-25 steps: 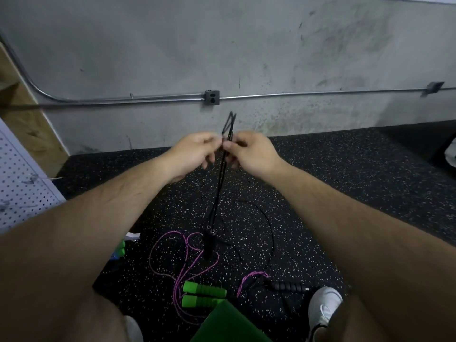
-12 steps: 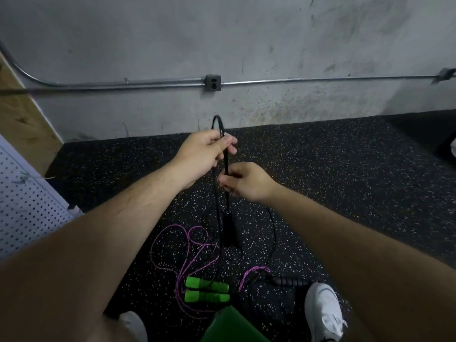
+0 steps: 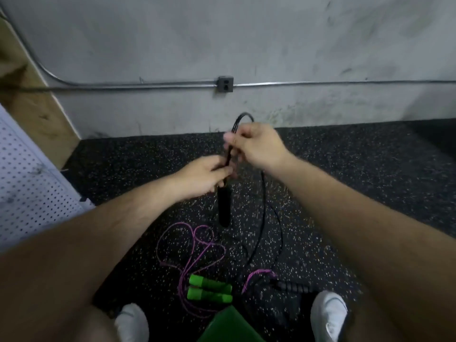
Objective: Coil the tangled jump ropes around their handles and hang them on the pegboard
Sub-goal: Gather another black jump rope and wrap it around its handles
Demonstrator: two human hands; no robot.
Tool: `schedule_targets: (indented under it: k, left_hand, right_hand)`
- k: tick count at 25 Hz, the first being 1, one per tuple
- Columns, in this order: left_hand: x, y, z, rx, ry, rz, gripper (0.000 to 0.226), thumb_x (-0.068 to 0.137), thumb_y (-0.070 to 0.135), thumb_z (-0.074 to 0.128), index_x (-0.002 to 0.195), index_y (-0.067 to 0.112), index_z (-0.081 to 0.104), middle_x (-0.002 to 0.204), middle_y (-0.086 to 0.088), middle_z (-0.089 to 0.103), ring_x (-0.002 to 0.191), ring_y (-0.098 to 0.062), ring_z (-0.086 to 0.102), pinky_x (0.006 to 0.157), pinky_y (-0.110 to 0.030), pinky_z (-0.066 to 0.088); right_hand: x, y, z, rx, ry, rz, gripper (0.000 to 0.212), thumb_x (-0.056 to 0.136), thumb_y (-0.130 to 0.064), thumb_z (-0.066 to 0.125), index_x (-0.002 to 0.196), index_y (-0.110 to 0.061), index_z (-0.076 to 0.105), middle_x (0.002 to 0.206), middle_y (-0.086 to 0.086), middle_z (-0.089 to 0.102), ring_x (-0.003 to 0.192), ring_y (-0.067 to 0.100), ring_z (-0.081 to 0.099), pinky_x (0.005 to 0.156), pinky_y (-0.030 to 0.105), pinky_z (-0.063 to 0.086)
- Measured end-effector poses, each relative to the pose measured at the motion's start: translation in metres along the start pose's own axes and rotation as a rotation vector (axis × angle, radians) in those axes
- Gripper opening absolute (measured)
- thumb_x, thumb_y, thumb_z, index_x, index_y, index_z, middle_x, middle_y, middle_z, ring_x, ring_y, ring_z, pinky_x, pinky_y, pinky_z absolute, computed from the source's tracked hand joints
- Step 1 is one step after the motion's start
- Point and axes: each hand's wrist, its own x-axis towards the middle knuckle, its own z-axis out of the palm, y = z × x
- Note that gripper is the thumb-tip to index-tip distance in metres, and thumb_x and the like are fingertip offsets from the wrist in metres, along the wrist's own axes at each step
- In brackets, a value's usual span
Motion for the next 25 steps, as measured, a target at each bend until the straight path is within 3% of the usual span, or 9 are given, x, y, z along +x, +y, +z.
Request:
schedule_targets:
  k: [4,6,8,10,12,19,22,24,25]
  left_hand:
    - [-0.019,0.003,-0.01,0.032,0.121,0.065,0.017,0.1,0.017,0.06,0.088,0.025,0.07,0.078,0.012,0.073,0.058,0.003,0.056,0.059,-0.024,0.043]
    - [-0.018,0.011,-0.018,0.019,0.203,0.11,0.023,0.1,0.014,0.059,0.085,0.027,0.069,0.066,0.014,0.068,0.053,0.002,0.052,0.056,-0.019,0.043]
    - [-0.019,0.023,-0.025,-0.089,0.257,0.131,0.023,0.101,0.011,0.057,0.089,0.025,0.07,0.07,0.013,0.07,0.056,0.003,0.051,0.056,-0.017,0.044]
    - [-0.021,0.03,-0.027,-0.164,0.248,0.121,0.021,0.102,0.011,0.056,0.092,0.021,0.072,0.079,0.006,0.072,0.061,-0.001,0.052,0.058,-0.019,0.046]
    - [-0.023,0.033,-0.027,-0.2,0.232,0.126,0.019,0.102,0.012,0.055,0.094,0.018,0.072,0.081,0.003,0.072,0.063,-0.003,0.053,0.058,-0.019,0.047]
    - [-0.023,0.033,-0.028,-0.383,0.275,0.125,0.016,0.101,0.018,0.058,0.104,0.017,0.074,0.087,0.006,0.072,0.069,-0.002,0.054,0.062,-0.018,0.046]
    - [-0.028,0.032,-0.028,-0.241,0.283,0.11,0.025,0.102,0.035,0.054,0.121,0.029,0.069,0.115,0.016,0.069,0.089,0.012,0.059,0.083,-0.013,0.045]
    - [-0.031,0.024,-0.026,-0.165,0.185,0.047,0.038,0.102,0.043,0.05,0.136,0.029,0.061,0.13,0.02,0.06,0.117,0.005,0.055,0.104,-0.021,0.04]
    - [-0.033,0.019,-0.025,-0.185,0.124,-0.003,0.041,0.101,0.047,0.049,0.138,0.031,0.058,0.131,0.019,0.059,0.123,-0.002,0.054,0.108,-0.026,0.04]
  right_hand:
    - [-0.015,-0.007,0.003,0.024,0.005,0.024,0.023,0.095,-0.029,0.065,0.089,-0.008,0.07,0.079,0.005,0.072,0.06,0.015,0.06,0.064,0.036,0.052]
    - [-0.021,-0.003,0.004,0.005,-0.061,0.053,0.019,0.087,-0.022,0.065,0.103,-0.013,0.069,0.091,0.001,0.072,0.074,0.012,0.062,0.072,0.032,0.051]
    - [-0.029,0.0,0.008,0.019,-0.245,0.073,0.044,0.083,-0.016,0.069,0.126,-0.016,0.06,0.111,-0.002,0.068,0.098,0.009,0.064,0.088,0.027,0.052]
    - [-0.038,0.012,0.017,-0.004,-0.389,0.109,0.069,0.077,-0.03,0.081,0.137,-0.024,0.048,0.122,-0.01,0.064,0.113,0.008,0.06,0.102,0.031,0.047]
    - [-0.046,0.024,0.034,0.01,-0.397,0.139,0.084,0.069,-0.043,0.088,0.14,-0.03,0.046,0.125,-0.015,0.063,0.117,0.007,0.059,0.107,0.032,0.043]
    - [-0.055,0.037,0.05,0.242,-0.24,0.178,0.032,0.086,-0.027,0.079,0.113,-0.017,0.066,0.104,-0.003,0.072,0.097,0.009,0.068,0.086,0.023,0.05]
    - [-0.046,0.025,0.042,0.254,-0.181,0.127,0.026,0.09,-0.027,0.075,0.111,-0.013,0.067,0.105,0.004,0.074,0.097,0.013,0.068,0.085,0.025,0.05]
    - [-0.039,0.017,0.035,0.319,-0.145,0.1,0.022,0.092,-0.025,0.072,0.111,-0.016,0.068,0.105,0.002,0.074,0.097,0.011,0.068,0.084,0.021,0.051]
    - [-0.037,0.015,0.031,0.356,-0.126,0.097,0.019,0.092,-0.024,0.072,0.11,-0.018,0.068,0.103,-0.001,0.074,0.097,0.01,0.068,0.084,0.02,0.052]
